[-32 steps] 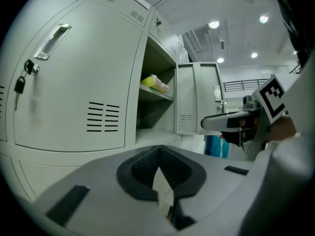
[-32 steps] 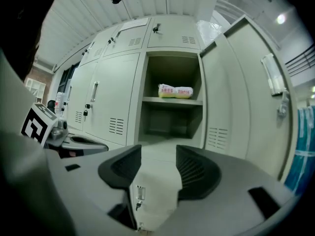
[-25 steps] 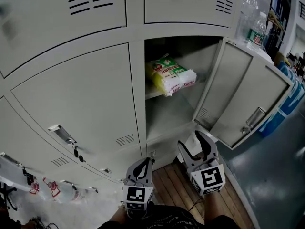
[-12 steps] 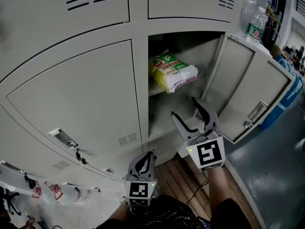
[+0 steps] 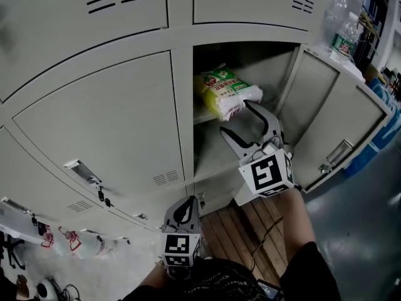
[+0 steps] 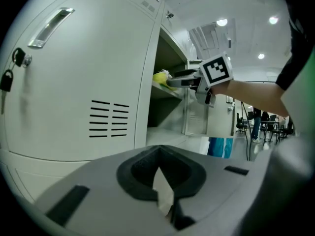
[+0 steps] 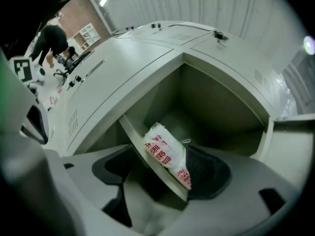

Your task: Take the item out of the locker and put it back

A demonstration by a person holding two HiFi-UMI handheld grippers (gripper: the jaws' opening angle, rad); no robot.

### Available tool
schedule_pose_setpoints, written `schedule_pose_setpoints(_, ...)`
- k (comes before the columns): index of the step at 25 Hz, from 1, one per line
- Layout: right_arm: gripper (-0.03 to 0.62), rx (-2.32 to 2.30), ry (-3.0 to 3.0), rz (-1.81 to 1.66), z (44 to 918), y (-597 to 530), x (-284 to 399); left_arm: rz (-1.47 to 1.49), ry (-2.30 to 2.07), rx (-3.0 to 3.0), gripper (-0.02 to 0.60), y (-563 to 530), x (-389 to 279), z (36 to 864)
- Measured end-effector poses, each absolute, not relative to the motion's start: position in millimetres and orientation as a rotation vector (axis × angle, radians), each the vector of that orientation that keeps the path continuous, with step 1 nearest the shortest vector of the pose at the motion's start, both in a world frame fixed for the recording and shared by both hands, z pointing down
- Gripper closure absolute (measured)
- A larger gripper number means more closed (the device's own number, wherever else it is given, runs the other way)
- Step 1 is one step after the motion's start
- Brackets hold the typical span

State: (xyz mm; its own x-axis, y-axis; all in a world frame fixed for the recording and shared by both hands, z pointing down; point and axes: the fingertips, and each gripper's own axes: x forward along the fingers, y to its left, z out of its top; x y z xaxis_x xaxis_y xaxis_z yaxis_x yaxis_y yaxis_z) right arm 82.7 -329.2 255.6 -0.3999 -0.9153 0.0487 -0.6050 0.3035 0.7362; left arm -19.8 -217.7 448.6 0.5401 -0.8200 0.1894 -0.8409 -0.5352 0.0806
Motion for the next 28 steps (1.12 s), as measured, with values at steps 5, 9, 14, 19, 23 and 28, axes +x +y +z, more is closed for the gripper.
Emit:
schedule_pose_setpoints(5,0.273,1.192,-2.046,-1.002,252,-343,76,0.189,-1.439,2.611,0.577,-213,-13,442)
schedule_pose_setpoints(9,0.272,1.034,-2.017,-1.009,257,-355,69,0.198,-1.479,2.599,0.578,-213,-16,443)
schedule_pose_setpoints(14,0.273,0.969,-1.992,-1.043,255,-365,67,0.191,-1.495,2.591,0.577,-214,-16,441)
schedule_pose_setpoints(19,0.299,0.901,-2.005,-1.043,256,-367,61,0.176,-1.513,2.593,0.577,-212,-17,438)
schedule_pose_setpoints(23,0.345,0.872,-2.008,-1.021,254,-366,65,0.163,-1.517,2.581,0.578,-211,-19,437)
schedule_pose_setpoints(28,0.386,0.922,-2.039,-1.028,247,-365,66,0.151,-1.540,2.558,0.577,-212,-25,438)
